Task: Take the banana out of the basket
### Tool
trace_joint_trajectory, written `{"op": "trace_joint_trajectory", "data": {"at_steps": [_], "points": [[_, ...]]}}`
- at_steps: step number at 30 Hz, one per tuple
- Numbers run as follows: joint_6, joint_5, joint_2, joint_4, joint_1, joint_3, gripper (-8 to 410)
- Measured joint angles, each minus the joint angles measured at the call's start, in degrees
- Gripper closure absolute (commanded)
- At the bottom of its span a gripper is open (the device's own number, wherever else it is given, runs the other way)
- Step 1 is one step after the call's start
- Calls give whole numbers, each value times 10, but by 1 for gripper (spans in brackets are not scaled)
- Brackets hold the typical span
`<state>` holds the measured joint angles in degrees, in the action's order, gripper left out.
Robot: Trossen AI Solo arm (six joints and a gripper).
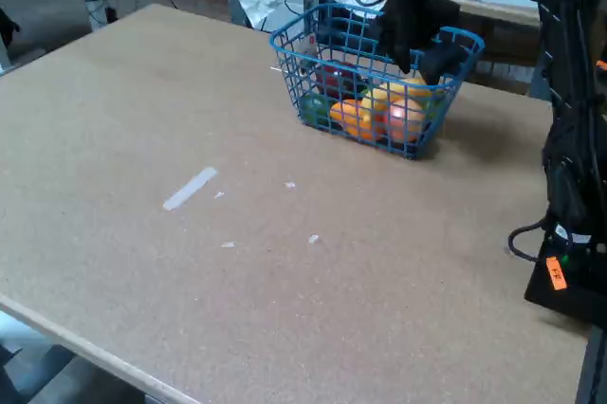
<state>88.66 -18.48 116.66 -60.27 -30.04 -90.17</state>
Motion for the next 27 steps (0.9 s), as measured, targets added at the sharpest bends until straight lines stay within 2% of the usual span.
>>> {"op": "trace_joint_trajectory", "data": {"at_steps": [7,20,24,27], "points": [[-1,-1,0,47,-1,33,64],[-5,-1,6,71,-1,36,68],[-15,-2,16,83,-1,36,87],[-40,-2,19,89,-1,37,121]]}}
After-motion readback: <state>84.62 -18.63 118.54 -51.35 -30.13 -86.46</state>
